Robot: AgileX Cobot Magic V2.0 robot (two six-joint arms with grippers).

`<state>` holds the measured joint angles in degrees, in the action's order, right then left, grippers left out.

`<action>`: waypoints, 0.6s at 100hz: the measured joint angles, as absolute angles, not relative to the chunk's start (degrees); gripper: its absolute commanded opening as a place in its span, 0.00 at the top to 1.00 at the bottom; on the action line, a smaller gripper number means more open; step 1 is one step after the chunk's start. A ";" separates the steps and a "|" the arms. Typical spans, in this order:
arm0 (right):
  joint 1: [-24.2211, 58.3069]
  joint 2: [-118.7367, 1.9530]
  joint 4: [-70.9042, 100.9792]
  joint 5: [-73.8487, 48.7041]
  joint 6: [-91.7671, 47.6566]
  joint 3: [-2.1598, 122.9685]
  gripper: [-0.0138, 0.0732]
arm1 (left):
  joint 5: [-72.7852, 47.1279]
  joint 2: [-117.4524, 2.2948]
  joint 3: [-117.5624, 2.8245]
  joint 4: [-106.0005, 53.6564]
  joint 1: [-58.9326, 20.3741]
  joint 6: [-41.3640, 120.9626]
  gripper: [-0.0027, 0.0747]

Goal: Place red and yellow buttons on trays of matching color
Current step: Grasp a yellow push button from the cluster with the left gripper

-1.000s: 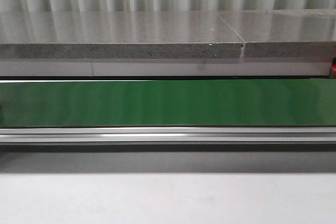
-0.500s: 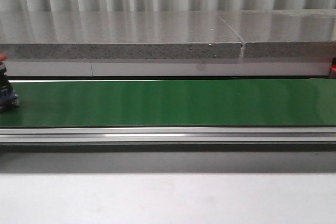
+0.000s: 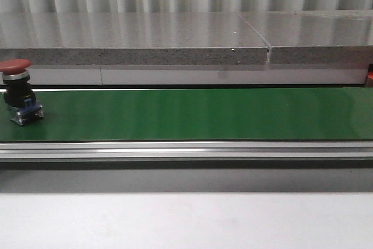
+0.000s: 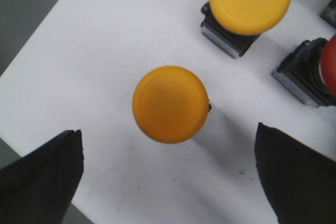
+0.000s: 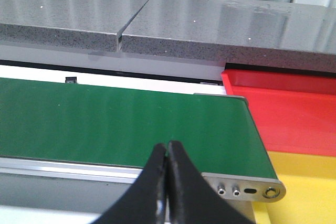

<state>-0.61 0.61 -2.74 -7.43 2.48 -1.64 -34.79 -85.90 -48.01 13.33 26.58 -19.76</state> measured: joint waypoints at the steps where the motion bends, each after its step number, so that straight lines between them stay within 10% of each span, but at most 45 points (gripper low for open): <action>1: -0.61 0.61 -2.74 -7.43 2.48 -1.64 0.92 | -34.79 -86.07 -48.26 13.31 26.58 -19.76 0.16; 60: -0.61 0.61 -2.74 -7.43 2.48 -1.64 0.92 | -31.96 -97.42 -53.46 13.97 26.73 -19.80 0.23</action>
<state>-0.61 0.61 -2.74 -7.43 2.48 -1.64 -31.96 -97.42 -53.46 13.97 26.73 -19.80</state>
